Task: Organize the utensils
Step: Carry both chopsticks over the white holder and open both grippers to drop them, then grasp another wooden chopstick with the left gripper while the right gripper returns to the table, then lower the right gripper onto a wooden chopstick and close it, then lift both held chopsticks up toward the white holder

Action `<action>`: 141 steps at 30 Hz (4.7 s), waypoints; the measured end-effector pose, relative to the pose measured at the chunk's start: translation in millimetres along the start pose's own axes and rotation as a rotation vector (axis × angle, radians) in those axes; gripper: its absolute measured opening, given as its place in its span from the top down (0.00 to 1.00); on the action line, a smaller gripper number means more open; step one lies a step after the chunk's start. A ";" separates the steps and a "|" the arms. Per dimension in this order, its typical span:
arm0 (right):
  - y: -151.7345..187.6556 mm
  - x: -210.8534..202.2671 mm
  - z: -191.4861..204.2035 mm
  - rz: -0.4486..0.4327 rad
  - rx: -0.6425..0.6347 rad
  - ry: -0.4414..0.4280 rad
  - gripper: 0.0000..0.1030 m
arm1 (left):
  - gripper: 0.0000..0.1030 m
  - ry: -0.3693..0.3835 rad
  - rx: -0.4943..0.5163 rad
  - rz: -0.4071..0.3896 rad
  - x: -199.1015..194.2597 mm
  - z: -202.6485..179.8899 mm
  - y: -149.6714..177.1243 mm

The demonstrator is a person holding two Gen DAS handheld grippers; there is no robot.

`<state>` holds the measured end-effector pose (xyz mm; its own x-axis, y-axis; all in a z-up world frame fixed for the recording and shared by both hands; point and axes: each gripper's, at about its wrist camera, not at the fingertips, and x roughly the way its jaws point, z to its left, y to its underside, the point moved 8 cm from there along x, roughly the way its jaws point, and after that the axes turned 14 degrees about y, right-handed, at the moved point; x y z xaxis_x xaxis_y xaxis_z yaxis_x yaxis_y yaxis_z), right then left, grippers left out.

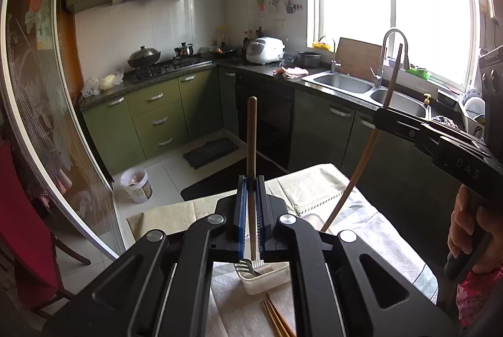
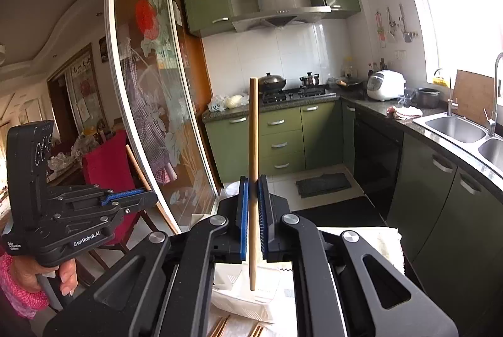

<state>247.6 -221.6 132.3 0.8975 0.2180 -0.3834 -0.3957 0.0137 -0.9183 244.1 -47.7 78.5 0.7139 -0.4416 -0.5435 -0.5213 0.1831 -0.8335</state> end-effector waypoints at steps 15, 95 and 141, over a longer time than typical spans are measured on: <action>87.6 71.7 6.1 0.184 -0.051 0.029 0.88 | 0.84 0.065 -0.088 0.149 43.4 17.7 60.7; 340.0 90.7 18.1 0.759 -0.307 0.063 0.66 | 0.93 0.044 -0.268 0.627 98.4 31.3 298.5; 212.6 -9.7 -49.6 0.422 -0.084 0.010 0.93 | 0.95 0.079 -0.224 0.431 18.6 41.1 214.5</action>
<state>164.5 -269.2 -64.1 0.6623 0.1779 -0.7278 -0.7117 -0.1539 -0.6854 164.8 19.4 -114.4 0.3781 -0.4341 -0.8177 -0.8554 0.1738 -0.4879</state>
